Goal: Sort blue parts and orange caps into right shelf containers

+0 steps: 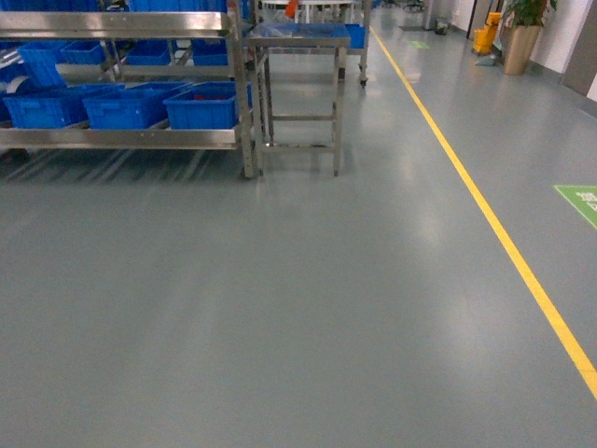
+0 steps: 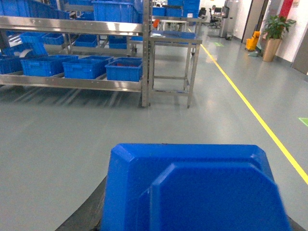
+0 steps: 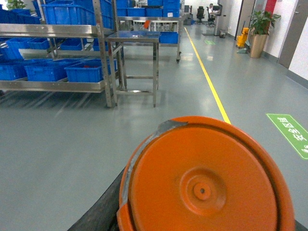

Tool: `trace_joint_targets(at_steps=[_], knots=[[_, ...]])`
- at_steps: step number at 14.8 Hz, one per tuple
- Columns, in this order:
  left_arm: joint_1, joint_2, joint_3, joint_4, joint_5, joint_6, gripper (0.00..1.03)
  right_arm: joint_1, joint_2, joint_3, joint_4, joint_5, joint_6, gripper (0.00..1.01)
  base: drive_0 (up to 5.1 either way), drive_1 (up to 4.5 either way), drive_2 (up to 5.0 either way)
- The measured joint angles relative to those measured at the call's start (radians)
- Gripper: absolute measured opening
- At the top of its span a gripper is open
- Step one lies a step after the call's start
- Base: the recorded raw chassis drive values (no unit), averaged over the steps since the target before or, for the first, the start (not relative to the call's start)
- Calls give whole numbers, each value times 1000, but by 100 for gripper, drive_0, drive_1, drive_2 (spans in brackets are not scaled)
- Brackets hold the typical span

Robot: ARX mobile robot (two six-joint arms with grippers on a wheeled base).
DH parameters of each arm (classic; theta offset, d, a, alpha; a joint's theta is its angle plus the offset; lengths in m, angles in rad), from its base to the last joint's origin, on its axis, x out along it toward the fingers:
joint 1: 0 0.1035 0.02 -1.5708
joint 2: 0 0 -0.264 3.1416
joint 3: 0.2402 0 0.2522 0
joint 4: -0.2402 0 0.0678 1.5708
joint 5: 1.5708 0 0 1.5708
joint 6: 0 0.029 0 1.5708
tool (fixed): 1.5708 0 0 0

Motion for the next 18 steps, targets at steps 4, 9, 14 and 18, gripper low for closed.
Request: trace_joint_targets(at_steps=[4,9,14,18], knots=[[0,0,0,-3,-1,0,43,0,0,0,-4,0,0,44,-8,410,-426],[0,0,0,-3,0,0,43,0,0,0,0,0,0,44,-8,410,-426],[0,0,0,0,0,0,43,0,0,0,-2,0,0,44,-7,411,-425],[0,0,0,-3,0,0,43,0,0,0,-3,0,0,44,-4,414,-422]])
